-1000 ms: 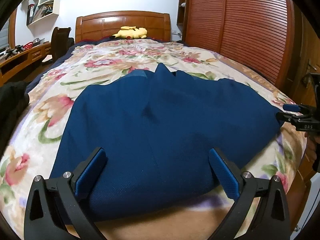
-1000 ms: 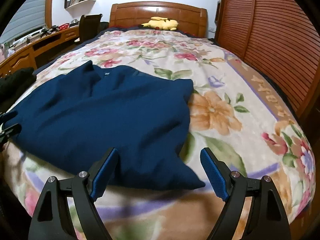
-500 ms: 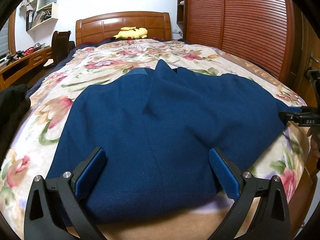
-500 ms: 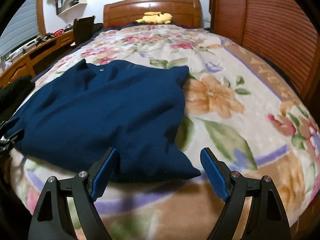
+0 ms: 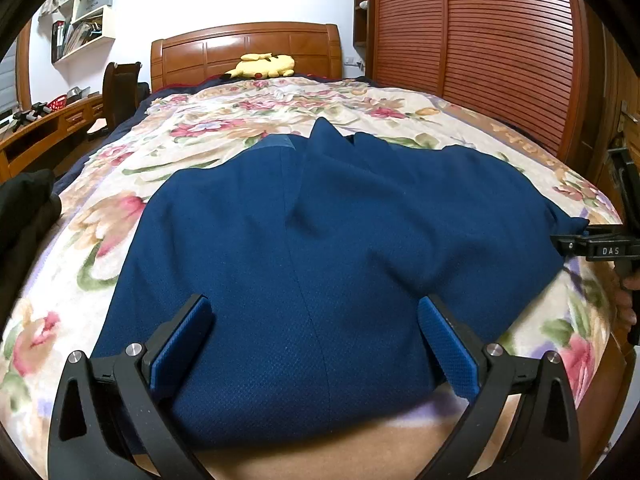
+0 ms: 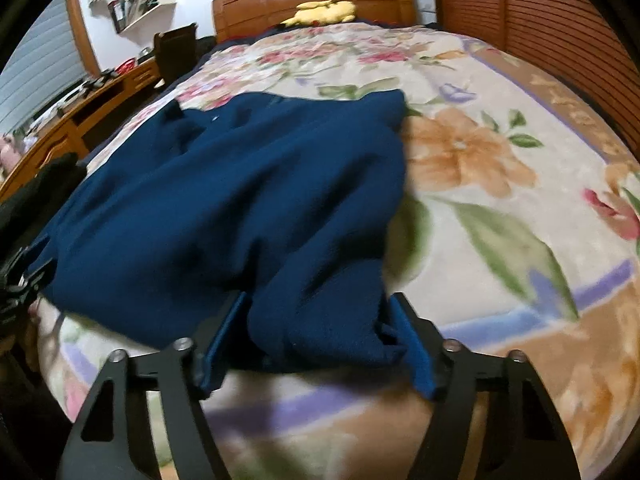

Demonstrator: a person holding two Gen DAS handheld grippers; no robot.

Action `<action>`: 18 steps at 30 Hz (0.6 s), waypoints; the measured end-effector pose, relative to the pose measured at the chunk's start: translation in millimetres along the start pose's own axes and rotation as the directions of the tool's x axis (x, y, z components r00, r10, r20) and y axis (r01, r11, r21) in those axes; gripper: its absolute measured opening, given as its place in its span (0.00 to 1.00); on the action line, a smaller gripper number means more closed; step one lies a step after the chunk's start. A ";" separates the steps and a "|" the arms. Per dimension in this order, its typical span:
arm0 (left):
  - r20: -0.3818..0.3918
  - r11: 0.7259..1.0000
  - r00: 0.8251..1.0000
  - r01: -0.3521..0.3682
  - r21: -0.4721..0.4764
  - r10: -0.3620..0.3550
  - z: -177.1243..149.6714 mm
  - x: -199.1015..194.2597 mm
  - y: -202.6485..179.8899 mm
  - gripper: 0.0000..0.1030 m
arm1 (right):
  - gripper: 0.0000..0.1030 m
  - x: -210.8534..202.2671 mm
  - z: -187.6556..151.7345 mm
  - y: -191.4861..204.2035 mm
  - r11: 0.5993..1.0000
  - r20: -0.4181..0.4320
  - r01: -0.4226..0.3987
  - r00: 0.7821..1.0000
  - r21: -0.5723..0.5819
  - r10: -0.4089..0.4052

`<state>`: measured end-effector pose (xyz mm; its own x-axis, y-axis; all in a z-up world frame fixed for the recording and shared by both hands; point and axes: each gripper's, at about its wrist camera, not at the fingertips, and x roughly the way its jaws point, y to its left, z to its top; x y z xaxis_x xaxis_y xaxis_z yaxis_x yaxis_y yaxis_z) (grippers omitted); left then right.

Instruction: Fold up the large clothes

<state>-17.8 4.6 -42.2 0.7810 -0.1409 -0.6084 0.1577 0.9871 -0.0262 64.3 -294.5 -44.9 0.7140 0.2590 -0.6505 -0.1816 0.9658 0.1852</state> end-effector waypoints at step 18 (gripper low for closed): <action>0.004 1.000 1.000 0.017 -0.007 -0.017 0.5 -4.7 -1.3 1.00 | 0.21 -20.5 21.4 25.5 0.993 0.123 0.073 0.991 -0.092 -0.062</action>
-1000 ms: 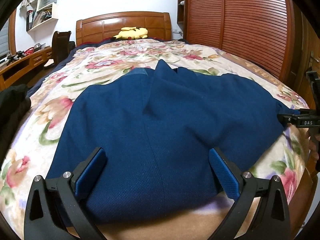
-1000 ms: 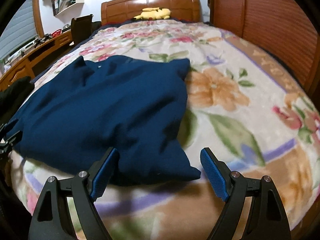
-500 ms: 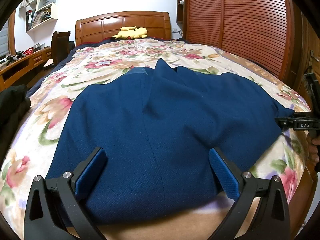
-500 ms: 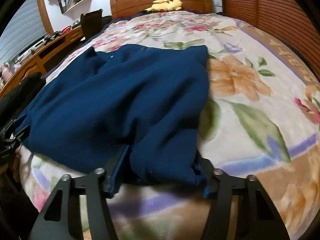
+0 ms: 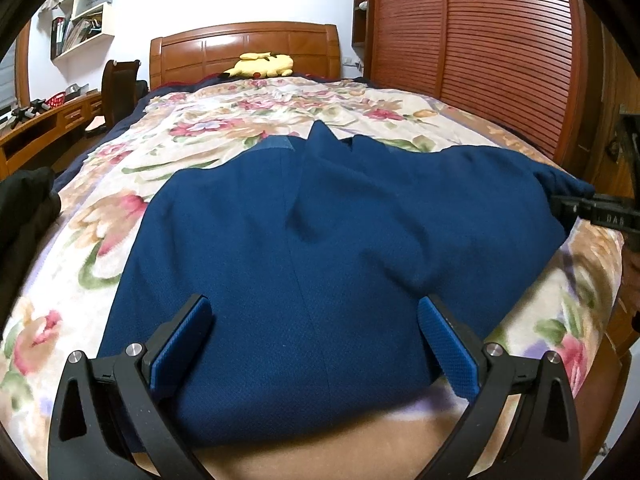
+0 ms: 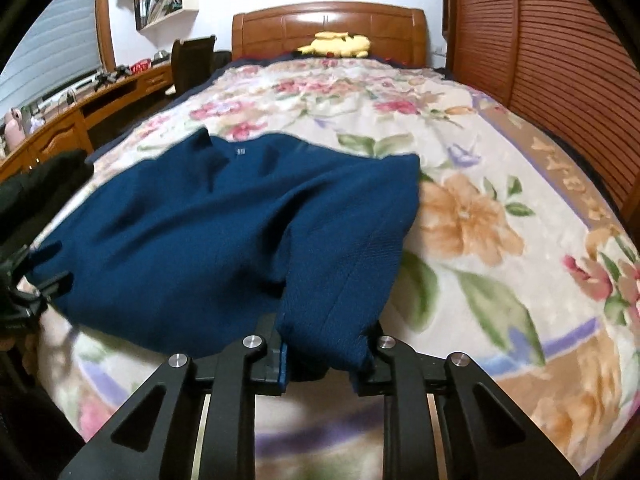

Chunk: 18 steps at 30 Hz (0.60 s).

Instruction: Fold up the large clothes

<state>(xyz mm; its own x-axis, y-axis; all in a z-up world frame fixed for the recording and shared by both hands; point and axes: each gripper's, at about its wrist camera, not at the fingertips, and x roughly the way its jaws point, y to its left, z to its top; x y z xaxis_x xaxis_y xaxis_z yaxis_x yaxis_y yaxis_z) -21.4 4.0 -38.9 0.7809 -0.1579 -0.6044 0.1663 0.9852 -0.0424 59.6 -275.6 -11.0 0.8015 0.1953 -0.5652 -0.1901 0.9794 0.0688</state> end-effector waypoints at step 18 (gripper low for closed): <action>0.111 0.999 0.994 0.001 -0.032 0.003 3.4 -57.4 34.4 1.00 | 0.18 -41.6 46.4 66.6 0.983 0.152 -0.035 0.986 -0.179 0.063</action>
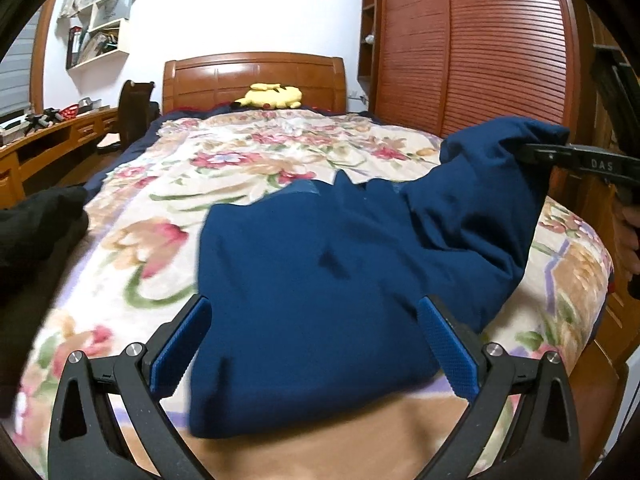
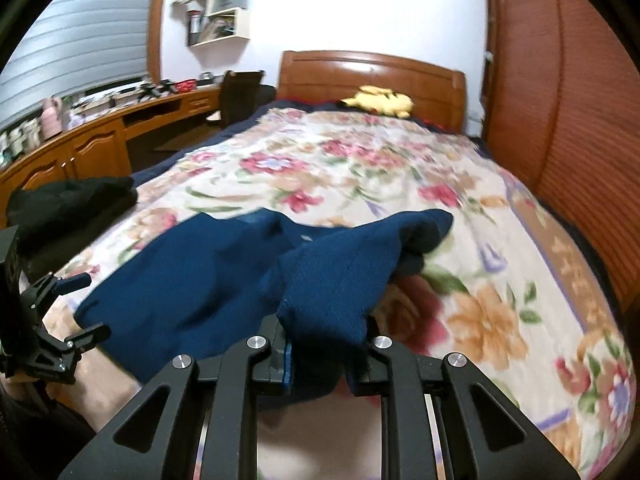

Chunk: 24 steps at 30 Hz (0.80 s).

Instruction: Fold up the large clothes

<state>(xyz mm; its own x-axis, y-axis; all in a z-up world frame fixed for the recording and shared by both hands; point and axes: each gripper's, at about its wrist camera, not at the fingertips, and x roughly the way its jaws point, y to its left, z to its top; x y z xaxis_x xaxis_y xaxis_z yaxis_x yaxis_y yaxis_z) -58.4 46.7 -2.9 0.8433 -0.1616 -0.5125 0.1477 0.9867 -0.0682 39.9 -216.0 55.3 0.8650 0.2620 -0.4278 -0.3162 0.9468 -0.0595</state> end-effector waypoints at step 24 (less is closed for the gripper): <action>0.005 0.977 0.990 -0.138 -0.164 0.141 -18.2 -52.0 118.3 1.00 | 0.16 85.3 -10.1 180.1 0.911 -0.140 -0.332 0.942 -0.243 0.306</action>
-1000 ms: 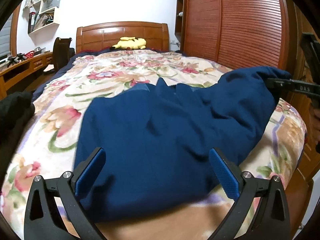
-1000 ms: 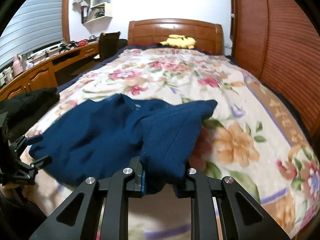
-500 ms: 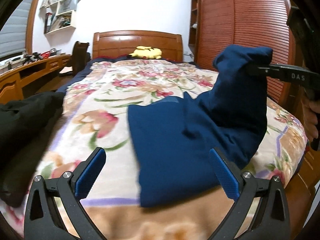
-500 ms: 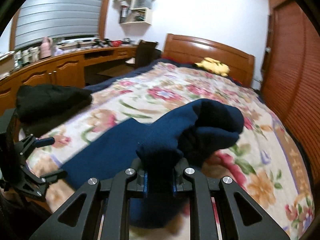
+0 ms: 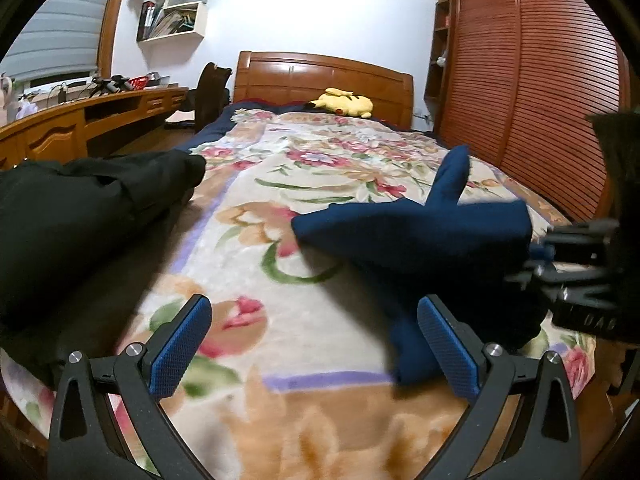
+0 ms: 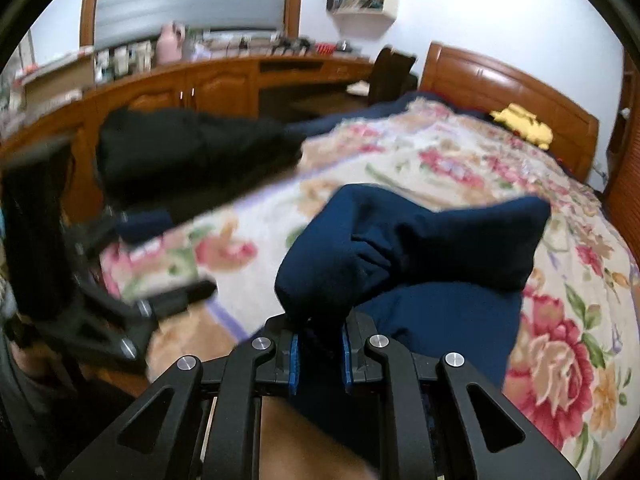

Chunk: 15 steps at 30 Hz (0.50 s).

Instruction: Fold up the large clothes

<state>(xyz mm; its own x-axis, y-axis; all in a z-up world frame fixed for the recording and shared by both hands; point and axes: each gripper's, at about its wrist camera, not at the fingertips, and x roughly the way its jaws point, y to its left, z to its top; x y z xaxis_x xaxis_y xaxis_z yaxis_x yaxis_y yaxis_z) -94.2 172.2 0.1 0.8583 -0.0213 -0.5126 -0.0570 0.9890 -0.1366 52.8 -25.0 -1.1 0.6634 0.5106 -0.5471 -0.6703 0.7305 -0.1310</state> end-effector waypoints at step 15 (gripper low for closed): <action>0.032 0.999 0.999 0.028 0.023 -0.029 2.3 -6.4 -10.7 1.00 | 0.70 -78.8 4.7 -35.3 0.997 0.131 0.048 0.990 0.064 -0.056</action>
<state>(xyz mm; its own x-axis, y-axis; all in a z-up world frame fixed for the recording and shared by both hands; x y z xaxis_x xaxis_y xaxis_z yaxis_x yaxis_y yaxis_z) -98.0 162.1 6.8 0.8755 -0.0455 -0.4811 -0.0206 0.9911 -0.1312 25.7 -88.9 50.5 0.7379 0.5234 -0.4261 -0.6148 0.7818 -0.1043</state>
